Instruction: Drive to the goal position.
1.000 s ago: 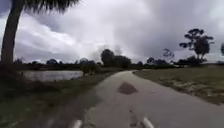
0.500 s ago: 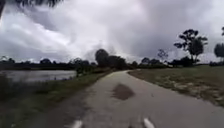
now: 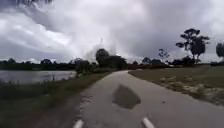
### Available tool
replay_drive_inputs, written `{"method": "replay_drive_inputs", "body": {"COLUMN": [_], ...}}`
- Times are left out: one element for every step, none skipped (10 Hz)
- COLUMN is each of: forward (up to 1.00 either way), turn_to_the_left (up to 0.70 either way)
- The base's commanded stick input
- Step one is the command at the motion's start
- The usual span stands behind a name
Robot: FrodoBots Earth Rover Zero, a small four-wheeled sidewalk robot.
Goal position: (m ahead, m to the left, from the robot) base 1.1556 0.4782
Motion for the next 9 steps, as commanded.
{"method": "replay_drive_inputs", "body": {"forward": [0.70, 0.70, 0.70, 0.70, 0.70, 0.70, 0.70, 0.70, 0.70], "turn_to_the_left": [0.00, 0.00, 0.00, 0.00, 0.00, 0.00, 0.00, 0.00, 0.00]}}
